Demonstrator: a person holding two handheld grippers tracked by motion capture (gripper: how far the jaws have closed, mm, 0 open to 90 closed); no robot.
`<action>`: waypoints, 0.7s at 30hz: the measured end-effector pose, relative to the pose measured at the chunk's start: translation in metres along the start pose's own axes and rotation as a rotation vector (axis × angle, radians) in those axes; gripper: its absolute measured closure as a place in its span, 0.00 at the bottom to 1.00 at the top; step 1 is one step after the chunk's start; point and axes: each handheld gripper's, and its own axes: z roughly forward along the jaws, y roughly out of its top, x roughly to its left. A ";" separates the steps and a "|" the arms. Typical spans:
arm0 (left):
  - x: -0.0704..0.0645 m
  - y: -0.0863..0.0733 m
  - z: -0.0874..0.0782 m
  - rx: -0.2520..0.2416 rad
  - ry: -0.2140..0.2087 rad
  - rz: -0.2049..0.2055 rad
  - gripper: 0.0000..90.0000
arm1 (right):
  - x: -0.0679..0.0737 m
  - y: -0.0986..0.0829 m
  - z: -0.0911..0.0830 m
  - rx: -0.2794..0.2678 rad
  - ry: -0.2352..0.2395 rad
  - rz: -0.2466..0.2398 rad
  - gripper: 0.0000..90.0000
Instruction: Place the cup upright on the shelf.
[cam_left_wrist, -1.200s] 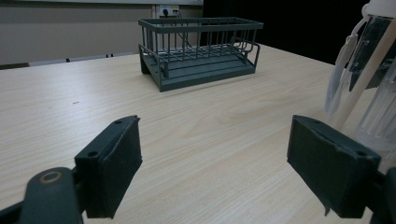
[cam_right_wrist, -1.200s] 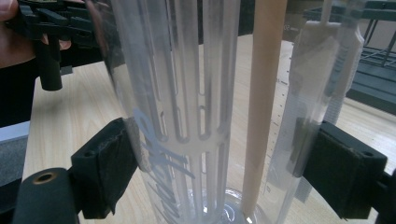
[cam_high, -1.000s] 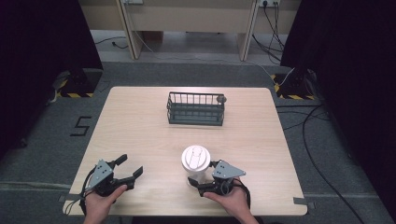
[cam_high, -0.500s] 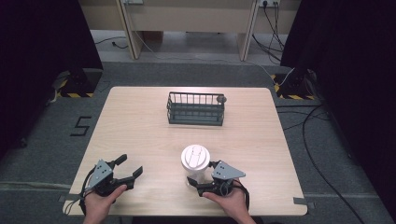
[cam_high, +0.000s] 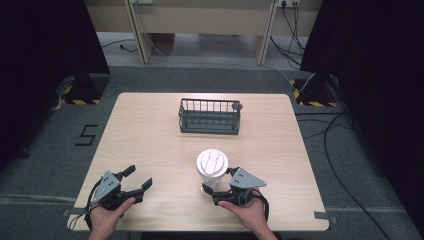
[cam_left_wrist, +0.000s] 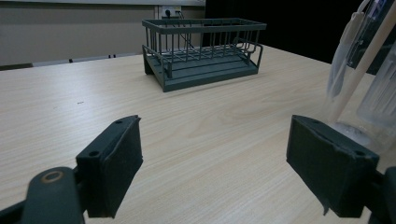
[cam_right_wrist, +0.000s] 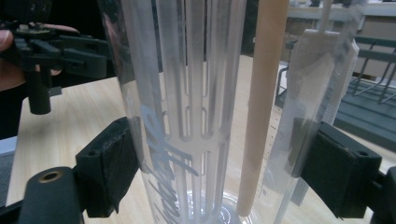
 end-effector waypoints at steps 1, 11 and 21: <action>0.000 0.000 0.000 0.000 0.001 -0.001 0.19 | -0.001 0.002 0.000 -0.003 -0.004 -0.002 0.20; 0.001 0.000 -0.001 -0.002 0.003 -0.002 0.19 | -0.017 0.021 -0.002 -0.040 -0.051 -0.010 0.20; 0.001 0.000 -0.001 -0.005 0.005 -0.004 0.20 | -0.028 0.032 0.001 -0.053 -0.074 -0.011 0.20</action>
